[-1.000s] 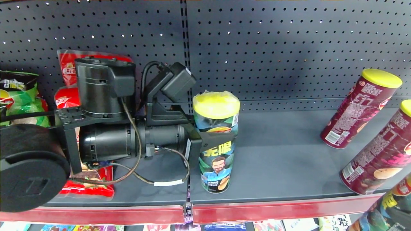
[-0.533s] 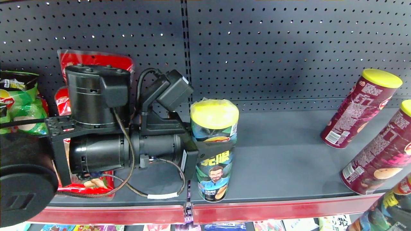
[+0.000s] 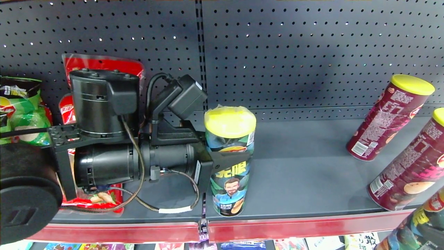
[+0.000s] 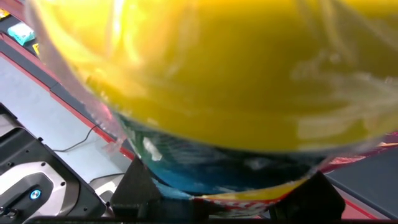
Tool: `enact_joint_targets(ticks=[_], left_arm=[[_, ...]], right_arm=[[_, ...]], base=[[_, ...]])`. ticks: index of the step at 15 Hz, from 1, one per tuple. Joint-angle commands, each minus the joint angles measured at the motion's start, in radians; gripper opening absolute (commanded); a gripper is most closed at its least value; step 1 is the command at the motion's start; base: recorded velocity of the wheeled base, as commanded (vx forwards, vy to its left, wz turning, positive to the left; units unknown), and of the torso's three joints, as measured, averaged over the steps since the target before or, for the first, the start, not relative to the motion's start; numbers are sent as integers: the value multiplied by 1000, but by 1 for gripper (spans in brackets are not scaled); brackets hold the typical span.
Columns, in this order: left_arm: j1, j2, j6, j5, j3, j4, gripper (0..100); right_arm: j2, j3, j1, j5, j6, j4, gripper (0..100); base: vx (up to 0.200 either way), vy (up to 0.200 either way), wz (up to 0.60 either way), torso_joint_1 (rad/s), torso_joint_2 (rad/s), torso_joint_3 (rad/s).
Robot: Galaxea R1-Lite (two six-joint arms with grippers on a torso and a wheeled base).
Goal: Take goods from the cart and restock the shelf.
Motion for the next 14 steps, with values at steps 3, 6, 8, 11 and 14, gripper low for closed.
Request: enact_joint_targets(ticks=[3,6,8,11,14], left_arm=[[-27,-3,3,-1,4,0,0],[-27,-4,3,1,18,0,0],[-29,-9,5,1,35,0,100],[-27,-15,3,2,49,0,100],[-18,-29,3,35,67,-6,100]], right_arm=[[2,0,1,0,-1,-1,0],[8,0,1,0,-2,-1,0],[10,-2,1,0,-1,-1,0],[14,0,1,5,-2,-1,0],[69,-40,1,17,-5,-4,0]], base=[[0,0,0,0,0,0],[0,0,0,0,0,0],[0,0,0,0,0,0],[0,0,0,0,0,0],[0,0,0,0,0,0]])
